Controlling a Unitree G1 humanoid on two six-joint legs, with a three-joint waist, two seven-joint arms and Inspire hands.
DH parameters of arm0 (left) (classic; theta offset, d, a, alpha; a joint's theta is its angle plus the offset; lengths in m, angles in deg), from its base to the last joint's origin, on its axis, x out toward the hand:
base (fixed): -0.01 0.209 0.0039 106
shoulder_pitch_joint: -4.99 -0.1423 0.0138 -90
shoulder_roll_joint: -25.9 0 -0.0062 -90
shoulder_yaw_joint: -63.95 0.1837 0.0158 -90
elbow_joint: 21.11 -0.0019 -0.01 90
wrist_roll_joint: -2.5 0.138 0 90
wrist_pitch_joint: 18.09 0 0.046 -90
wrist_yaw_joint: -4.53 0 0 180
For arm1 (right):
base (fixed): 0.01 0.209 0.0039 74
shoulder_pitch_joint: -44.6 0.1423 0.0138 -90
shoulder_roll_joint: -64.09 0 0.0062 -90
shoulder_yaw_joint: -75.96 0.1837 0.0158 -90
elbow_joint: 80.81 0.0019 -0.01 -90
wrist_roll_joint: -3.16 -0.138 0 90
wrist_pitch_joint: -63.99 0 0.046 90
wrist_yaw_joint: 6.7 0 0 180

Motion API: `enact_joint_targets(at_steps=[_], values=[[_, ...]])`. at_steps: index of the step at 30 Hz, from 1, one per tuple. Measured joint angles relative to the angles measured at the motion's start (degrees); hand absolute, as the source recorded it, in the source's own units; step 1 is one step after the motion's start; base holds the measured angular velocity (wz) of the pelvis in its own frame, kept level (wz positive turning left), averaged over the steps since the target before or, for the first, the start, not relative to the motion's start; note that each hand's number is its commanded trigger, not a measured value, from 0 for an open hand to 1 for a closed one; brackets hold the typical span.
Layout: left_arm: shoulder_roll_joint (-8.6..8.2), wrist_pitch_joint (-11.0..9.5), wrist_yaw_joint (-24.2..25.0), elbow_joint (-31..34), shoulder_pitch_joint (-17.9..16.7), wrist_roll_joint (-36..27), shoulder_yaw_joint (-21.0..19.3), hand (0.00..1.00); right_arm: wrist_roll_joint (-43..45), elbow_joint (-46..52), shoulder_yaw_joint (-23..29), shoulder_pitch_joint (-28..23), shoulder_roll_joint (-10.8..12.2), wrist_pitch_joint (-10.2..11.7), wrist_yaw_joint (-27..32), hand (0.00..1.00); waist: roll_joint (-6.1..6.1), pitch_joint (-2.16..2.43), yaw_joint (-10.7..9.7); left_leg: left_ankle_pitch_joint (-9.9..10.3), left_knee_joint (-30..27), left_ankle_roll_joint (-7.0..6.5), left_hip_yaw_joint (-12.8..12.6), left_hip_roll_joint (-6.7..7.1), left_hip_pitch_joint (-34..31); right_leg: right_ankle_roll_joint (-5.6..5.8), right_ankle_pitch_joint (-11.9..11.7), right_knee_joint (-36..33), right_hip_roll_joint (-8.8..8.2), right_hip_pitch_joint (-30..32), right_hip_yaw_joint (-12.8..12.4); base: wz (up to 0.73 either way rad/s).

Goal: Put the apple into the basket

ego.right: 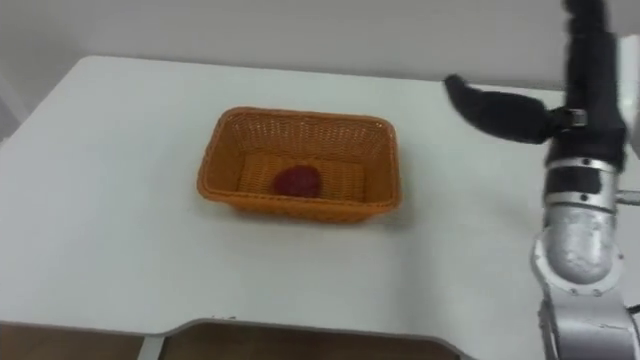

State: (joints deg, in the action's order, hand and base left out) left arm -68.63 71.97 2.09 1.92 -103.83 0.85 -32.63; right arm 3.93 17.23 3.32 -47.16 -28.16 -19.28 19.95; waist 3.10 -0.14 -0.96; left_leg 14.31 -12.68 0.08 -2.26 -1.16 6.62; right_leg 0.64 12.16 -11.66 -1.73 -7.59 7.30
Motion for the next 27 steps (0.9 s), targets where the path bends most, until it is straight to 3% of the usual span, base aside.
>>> enact_joint_targets(at_steps=[1,5,8,11,12,16,20,25,27], values=[[-0.03,0.03,-0.42,0.05,-0.28,0.05,-0.76,0.0,0.03,-3.08,2.29,-0.08,-0.03,1.11,2.87,0.0,0.11,-0.02,-0.92,0.0,-0.04,0.0,0.0,0.01,0.02,0.0,0.0,0.09,-0.01,-0.25,0.11,0.0],[-0.08,1.39,-1.8,1.16,-0.51,-0.33,-3.08,0.0,-2.06,-13.35,9.51,-3.68,-0.28,0.46,13.85,0.0,0.53,0.28,-1.93,0.01,0.06,-0.01,-0.42,-0.03,-0.39,0.01,0.0,-0.04,-0.04,0.96,-0.08,-0.06],[-0.13,2.21,-2.62,2.85,-0.94,-0.63,-3.35,0.0,-7.04,-20.26,11.05,-7.59,-0.27,-0.34,18.34,0.0,0.2,0.4,-2.45,0.01,0.07,-0.01,-0.76,-0.06,-0.89,0.01,0.0,-0.22,0.02,1.28,-0.69,-0.07],[-0.26,2.39,-3.47,3.09,-0.8,-1.17,-3.57,0.0,-14.16,-31.25,11.09,-8.06,-0.26,-1.34,20.62,0.0,-0.39,0.56,-3.28,0.01,0.03,-0.02,-1.76,-0.12,-1.02,0.01,0.01,-0.78,0.09,2.07,-1.83,-0.16],[-0.35,2.41,-3.61,3.17,-0.81,-1.63,-4.33,0.0,-17.17,-36.3,11.1,-8.79,-0.24,-1.36,20.75,0.0,-0.67,0.74,-3.47,0.01,0.06,-0.02,-1.88,-0.11,-0.9,0.03,0.02,-0.81,0.07,2.02,-1.95,-0.07],[-0.42,2.52,-3.76,5.08,-1.23,-2.95,-6.73,0.0,-28.82,-51.85,11.21,-11.45,0.77,-2.26,19.95,0.0,-0.38,0.79,-3.79,-0.02,0.01,-0.05,-1.25,0.04,-0.93,0.08,0.45,-0.86,-0.05,1.94,-1.72,0.08],[-0.89,2.54,-4.69,5.09,-1.35,-3.28,-6.75,0.0,-36.74,-65.09,11.43,-14.0,3.8,-3.5,18.05,0.0,-0.21,0.68,-3.87,-0.01,-0.13,-0.05,-1.07,0.06,-0.97,0.09,0.87,-0.93,-0.04,2.05,-1.98,0.0],[-1.0,2.55,-4.09,5.38,-1.0,-2.63,-6.93,0.0,-38.27,-74.88,10.52,-15.11,6.07,-5.49,13.35,0.0,-0.33,0.44,-3.57,0.0,-0.04,-0.05,-0.97,0.1,-0.91,0.11,0.93,-0.98,-0.04,2.08,-2.21,0.0],[-1.0,2.83,-3.15,5.38,-1.0,-2.23,-6.87,0.0,-38.17,-77.77,7.94,-15.11,6.56,-6.58,10.15,0.0,-0.42,0.37,-3.37,0.0,0.16,-0.05,-1.06,0.11,-0.91,0.12,0.9,-0.83,-0.03,2.18,-2.21,-0.02]])
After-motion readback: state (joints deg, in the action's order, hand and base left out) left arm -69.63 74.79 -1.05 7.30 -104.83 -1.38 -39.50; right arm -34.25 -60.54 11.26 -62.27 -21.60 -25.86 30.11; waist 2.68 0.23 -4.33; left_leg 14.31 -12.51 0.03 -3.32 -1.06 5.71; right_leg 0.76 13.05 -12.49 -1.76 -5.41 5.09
